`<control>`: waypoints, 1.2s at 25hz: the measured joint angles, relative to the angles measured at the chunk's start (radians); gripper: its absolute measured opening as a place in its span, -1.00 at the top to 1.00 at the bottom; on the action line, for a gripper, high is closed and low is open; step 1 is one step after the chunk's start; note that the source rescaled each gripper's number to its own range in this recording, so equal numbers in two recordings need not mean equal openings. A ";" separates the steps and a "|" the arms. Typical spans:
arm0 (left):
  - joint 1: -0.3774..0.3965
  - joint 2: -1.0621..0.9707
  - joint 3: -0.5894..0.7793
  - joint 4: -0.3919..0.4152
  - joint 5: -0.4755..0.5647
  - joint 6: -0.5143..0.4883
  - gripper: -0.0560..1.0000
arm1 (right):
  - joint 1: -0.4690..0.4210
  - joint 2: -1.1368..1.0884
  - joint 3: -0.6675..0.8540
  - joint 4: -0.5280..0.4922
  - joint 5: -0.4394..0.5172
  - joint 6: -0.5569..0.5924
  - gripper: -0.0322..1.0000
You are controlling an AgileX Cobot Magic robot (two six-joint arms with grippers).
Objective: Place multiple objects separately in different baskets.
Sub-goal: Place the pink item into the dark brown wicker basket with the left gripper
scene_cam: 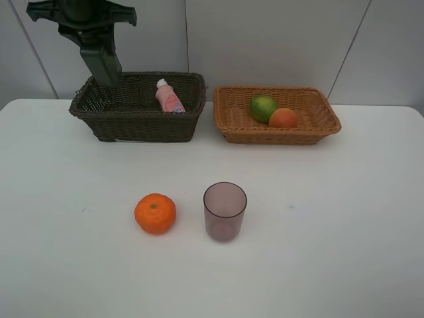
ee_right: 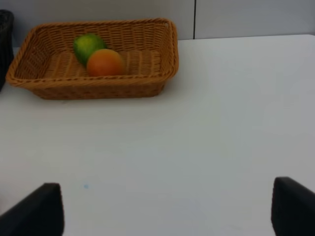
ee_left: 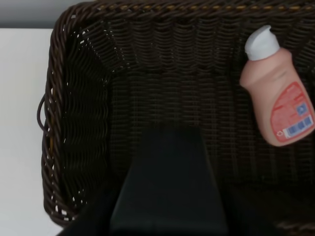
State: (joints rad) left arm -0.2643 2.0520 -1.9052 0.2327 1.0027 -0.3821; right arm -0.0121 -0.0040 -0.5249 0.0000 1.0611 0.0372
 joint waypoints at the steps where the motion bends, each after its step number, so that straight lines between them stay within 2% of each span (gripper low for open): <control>1: 0.002 0.028 -0.010 0.000 -0.005 0.008 -0.06 | 0.000 0.000 0.000 0.000 0.000 0.000 -0.60; 12: 0.041 0.243 -0.103 -0.003 -0.067 0.055 -0.06 | 0.000 0.000 0.000 0.000 0.000 0.000 -0.60; 17: 0.056 0.284 -0.103 -0.002 -0.113 0.055 -0.06 | 0.000 0.000 0.000 0.000 0.000 0.000 -0.60; 23: 0.064 0.302 -0.103 -0.004 -0.119 0.062 -0.06 | 0.000 0.000 0.000 0.000 0.000 0.000 -0.60; 30: 0.066 0.302 -0.103 -0.049 -0.129 0.125 -0.06 | 0.000 0.000 0.000 0.000 0.000 0.000 -0.60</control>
State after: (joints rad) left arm -0.1985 2.3539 -2.0086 0.1837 0.8740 -0.2574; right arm -0.0121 -0.0040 -0.5249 0.0000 1.0611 0.0372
